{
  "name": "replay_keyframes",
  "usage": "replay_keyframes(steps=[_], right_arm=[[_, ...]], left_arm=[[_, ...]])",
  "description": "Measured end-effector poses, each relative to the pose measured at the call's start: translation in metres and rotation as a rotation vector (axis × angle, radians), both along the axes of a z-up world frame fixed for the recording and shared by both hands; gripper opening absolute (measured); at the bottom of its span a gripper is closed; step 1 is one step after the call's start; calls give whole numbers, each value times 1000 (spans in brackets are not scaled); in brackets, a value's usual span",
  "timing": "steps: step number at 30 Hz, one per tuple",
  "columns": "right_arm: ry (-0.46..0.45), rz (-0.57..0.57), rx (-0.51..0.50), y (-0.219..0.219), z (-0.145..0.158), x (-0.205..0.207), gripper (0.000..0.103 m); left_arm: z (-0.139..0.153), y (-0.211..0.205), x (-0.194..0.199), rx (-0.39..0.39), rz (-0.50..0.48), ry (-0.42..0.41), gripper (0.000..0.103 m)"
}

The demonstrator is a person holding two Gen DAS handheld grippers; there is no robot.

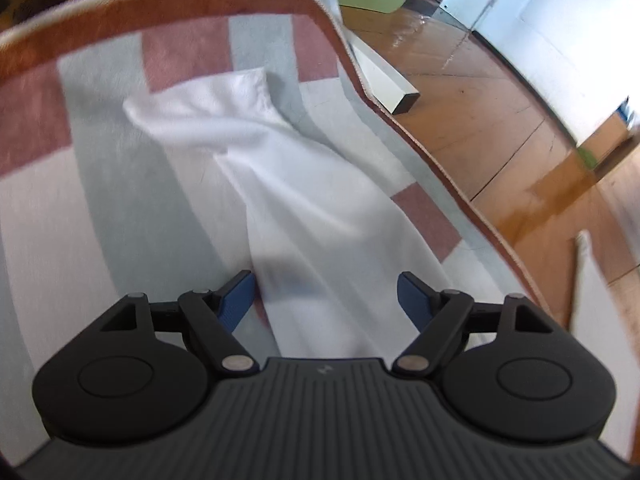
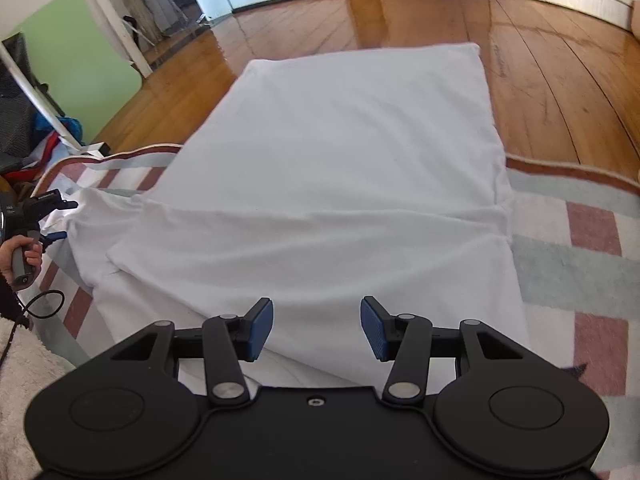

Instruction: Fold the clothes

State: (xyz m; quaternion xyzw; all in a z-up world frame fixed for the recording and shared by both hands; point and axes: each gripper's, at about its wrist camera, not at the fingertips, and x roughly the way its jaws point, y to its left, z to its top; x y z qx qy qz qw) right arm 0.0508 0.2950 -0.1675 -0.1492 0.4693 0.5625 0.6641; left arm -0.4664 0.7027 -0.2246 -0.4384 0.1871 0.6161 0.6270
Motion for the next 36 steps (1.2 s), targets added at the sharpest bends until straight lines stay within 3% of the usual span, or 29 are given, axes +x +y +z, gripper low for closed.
replay_keyframes(steps=[1,2,3,5,7,11,15,20,23,25,27,29,30,31,33,36], right_arm=[[19,-13,-2,-1,-1,2,54],[43,-27,0,-2,-1,5,54],[61,-40,4,-3,-2,8,54],[81,-60,9,-3,-4,11,54],[81,-69,8,-3,-6,12,54],[96,-61,-1,-1,-10,10,54],[111,-48,-9,1,-12,6,54],[107,-41,-9,-2,-15,4,54],[134,-63,-12,-3,-20,6,54],[131,-71,-24,-3,-24,5,54],[106,-69,-39,-2,-26,2,54],[73,-55,-38,-1,-23,0,54],[57,-48,-37,-1,-21,-1,54],[48,-40,-34,-2,-19,-1,54],[32,-25,-27,-1,-15,-1,54],[-4,5,-19,3,-12,-4,54]], left_arm=[[0,3,5,-3,-11,50,54],[1,5,10,-6,-23,99,9],[1,7,14,-11,-25,140,2],[10,1,18,-4,5,170,2],[27,-9,28,52,-4,191,2],[70,-34,63,176,-147,198,2],[113,-71,108,232,-357,88,2],[156,-126,181,224,-642,-142,3],[147,-162,241,118,-845,-186,4],[114,-183,276,33,-967,-140,13],[81,-203,307,-56,-1074,-87,14],[55,-208,315,-153,-1110,-18,15],[53,-205,311,-164,-1111,-21,19],[55,-199,304,-153,-1091,-31,24],[60,-187,290,-126,-1051,-47,50],[70,-170,267,-65,-977,-53,51]])
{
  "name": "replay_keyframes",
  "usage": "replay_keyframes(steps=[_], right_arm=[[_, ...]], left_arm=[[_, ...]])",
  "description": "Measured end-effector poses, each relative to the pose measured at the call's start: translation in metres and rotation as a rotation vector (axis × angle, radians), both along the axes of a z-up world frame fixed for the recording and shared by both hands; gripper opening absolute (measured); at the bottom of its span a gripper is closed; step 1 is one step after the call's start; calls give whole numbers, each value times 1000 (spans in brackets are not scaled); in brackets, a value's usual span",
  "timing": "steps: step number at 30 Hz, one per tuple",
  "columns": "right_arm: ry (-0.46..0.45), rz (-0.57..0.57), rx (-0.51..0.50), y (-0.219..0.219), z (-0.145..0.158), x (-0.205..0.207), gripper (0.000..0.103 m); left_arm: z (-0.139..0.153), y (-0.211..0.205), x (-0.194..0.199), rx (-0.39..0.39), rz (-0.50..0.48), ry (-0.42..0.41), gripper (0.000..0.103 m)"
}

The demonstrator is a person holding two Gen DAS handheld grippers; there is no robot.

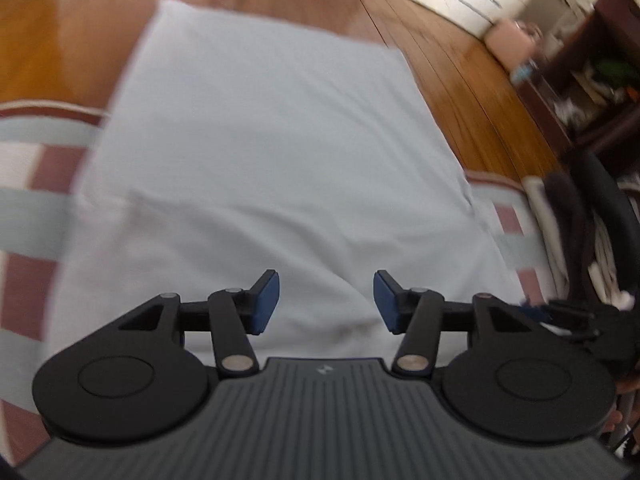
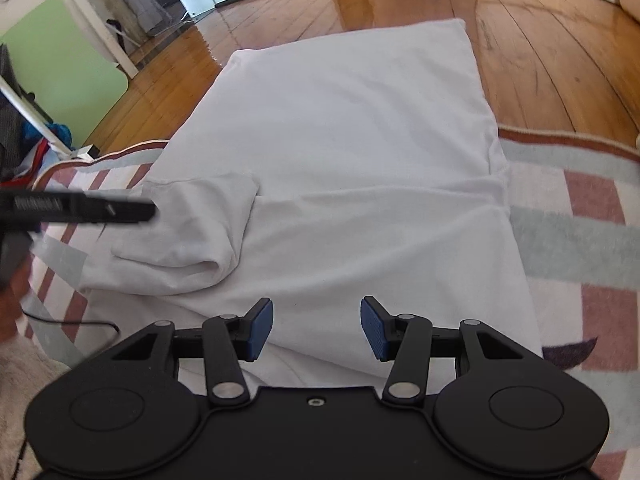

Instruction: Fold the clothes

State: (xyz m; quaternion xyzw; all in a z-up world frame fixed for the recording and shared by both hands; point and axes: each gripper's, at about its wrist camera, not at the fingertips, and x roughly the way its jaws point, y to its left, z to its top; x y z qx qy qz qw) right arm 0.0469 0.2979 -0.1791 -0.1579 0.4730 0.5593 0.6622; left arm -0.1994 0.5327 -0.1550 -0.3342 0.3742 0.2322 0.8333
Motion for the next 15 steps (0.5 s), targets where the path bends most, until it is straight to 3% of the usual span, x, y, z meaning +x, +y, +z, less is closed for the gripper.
replay_keyframes(steps=[4,7,9,12,15], right_arm=[[-94,107,29,18,10,-18,54],[-259,271,68,41,19,-52,52],[-340,368,90,59,22,-75,51],[-370,483,118,85,19,-107,51],[-419,574,79,111,-7,-135,56]], left_arm=[[0,32,-32,-14,193,26,51],[-28,55,-56,-137,331,90,49],[-43,64,-64,-232,373,61,49],[-55,70,-67,-307,397,26,49],[-67,70,-64,-367,394,2,49]])
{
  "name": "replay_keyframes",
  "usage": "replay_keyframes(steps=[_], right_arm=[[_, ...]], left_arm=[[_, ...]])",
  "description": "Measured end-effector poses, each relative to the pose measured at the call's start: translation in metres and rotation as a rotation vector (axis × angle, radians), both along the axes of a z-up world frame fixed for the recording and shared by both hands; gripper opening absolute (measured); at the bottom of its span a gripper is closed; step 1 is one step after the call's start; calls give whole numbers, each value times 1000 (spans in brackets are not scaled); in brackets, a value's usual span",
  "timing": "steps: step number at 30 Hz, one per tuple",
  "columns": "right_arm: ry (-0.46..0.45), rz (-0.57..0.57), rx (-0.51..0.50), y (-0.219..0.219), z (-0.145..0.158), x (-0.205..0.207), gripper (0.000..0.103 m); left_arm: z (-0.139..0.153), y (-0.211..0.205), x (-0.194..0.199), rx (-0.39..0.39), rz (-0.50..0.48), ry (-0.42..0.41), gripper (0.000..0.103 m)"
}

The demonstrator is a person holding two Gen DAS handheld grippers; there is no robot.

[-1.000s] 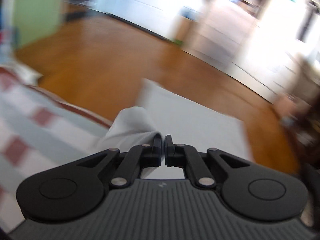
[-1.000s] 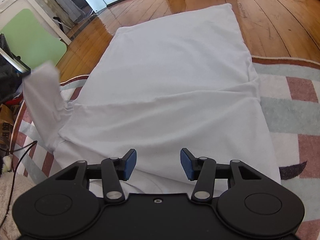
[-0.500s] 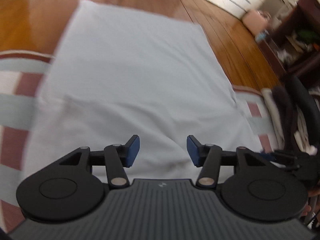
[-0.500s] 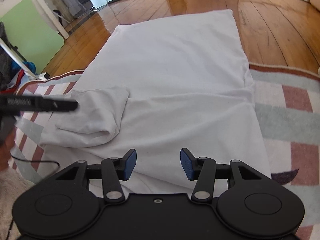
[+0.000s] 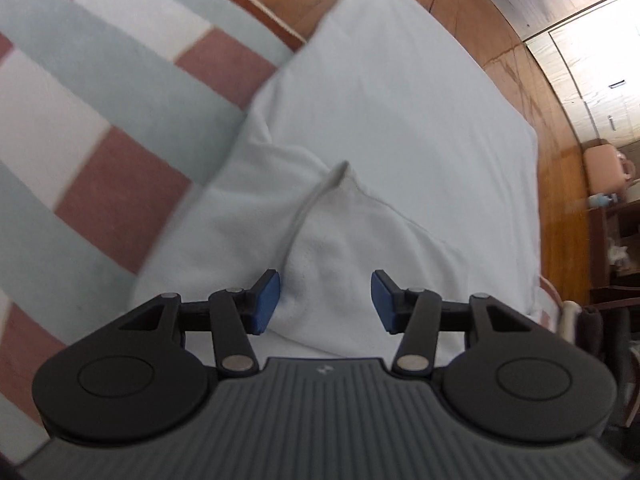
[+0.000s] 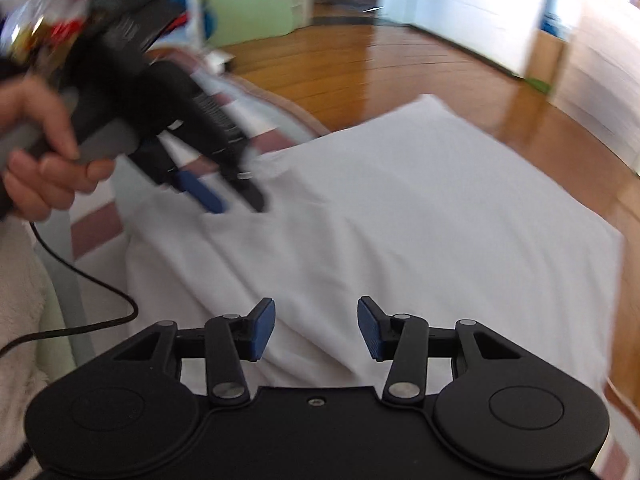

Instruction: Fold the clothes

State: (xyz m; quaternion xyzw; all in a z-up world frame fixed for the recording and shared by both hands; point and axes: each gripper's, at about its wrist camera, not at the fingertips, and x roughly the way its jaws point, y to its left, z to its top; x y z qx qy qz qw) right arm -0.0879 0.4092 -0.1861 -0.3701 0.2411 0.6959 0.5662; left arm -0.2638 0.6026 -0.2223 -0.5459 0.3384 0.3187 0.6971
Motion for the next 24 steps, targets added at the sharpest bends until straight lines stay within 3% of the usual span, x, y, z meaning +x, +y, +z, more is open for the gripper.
replay_keyframes(steps=[3,4,6,7,9,14,18,20,22,24], right_arm=[[-98,68,-15,17,-32,-18,53],[-108,89,15,17,-34,-19,45],[-75,36,24,18,-29,-10,4],[-45,-31,27,17,-24,-2,2],[15,-133,76,6,-8,13,2],[67,-438,152,-49,28,59,2],[135,-661,37,-91,12,99,4],[165,-745,-51,-102,-7,118,14],[179,-800,-111,-111,-21,129,42],[159,-794,-110,-115,-23,127,41]], left_arm=[[-9,2,-1,-44,22,-18,49],[-8,3,-1,-44,26,-20,49],[-8,3,-3,-45,34,-23,50],[-7,4,-4,-47,38,-26,50],[-6,5,-7,-50,47,-34,51],[-3,7,-13,-18,62,-13,51],[-3,5,-7,-24,30,-29,51],[-3,2,0,-24,2,-24,51],[-3,-1,5,-19,-21,-11,54],[-4,-4,10,-12,-44,6,56]])
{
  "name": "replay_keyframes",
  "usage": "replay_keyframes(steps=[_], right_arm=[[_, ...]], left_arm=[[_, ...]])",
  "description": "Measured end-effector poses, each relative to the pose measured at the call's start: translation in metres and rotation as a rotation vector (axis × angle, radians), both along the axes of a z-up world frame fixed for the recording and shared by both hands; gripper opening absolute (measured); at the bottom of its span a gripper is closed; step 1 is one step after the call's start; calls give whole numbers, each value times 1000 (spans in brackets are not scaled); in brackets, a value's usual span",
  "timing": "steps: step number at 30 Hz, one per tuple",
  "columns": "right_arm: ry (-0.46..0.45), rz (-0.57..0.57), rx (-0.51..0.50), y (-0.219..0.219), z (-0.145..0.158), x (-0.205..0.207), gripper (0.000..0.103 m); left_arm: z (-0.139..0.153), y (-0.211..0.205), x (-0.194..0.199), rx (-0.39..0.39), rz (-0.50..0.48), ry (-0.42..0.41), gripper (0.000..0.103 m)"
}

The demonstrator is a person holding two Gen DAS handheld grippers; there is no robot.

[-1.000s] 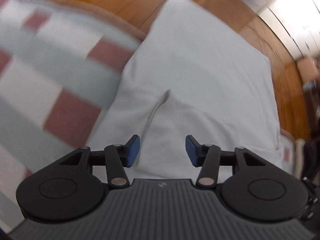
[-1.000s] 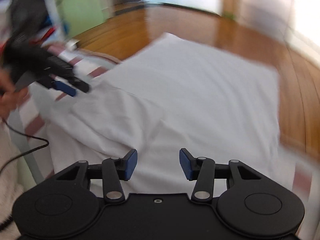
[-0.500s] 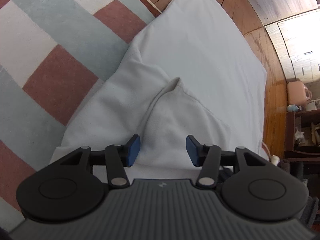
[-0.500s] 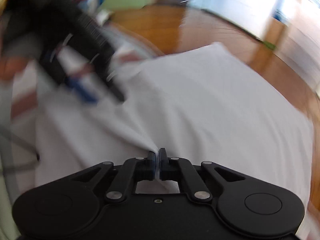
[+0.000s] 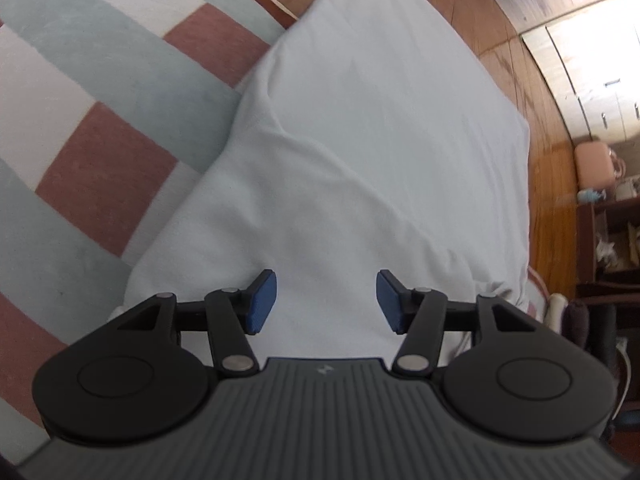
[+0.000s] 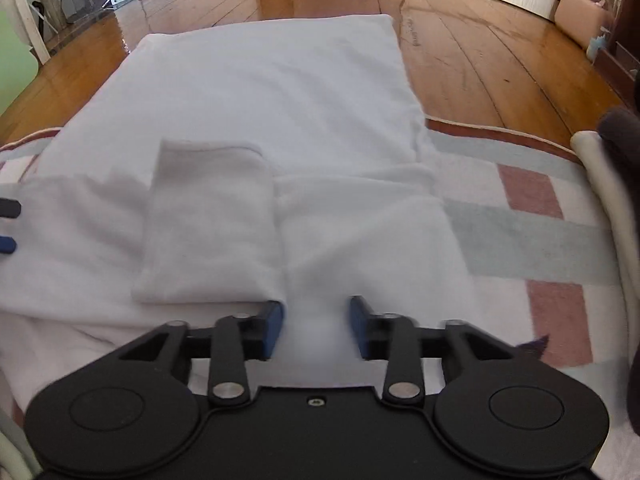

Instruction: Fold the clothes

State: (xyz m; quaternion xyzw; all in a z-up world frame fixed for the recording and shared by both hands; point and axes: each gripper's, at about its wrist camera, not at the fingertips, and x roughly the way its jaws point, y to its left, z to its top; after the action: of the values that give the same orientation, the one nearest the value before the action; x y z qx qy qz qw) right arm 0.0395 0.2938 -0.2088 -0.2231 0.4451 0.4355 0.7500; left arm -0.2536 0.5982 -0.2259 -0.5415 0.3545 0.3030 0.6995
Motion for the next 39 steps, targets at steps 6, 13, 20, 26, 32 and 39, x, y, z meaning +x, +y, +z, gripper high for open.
replay_keyframes(steps=[6,13,20,26,32,39], right_arm=[[36,212,147,12,29,-23,48],[-69,363,56,61,-1,-59,84],[-12,101,154,46,8,-21,10],[-205,-78,167,-12,36,21,3],[73,-313,259,-72,17,84,16],[482,-408,416,-96,-20,102,42]], left_arm=[[3,-14,22,77,-107,78,67],[7,-31,45,170,-200,177,76],[7,-32,44,181,-208,200,77],[7,-33,44,191,-215,220,77],[13,-33,48,259,-211,302,79],[26,-50,57,356,-306,325,80]])
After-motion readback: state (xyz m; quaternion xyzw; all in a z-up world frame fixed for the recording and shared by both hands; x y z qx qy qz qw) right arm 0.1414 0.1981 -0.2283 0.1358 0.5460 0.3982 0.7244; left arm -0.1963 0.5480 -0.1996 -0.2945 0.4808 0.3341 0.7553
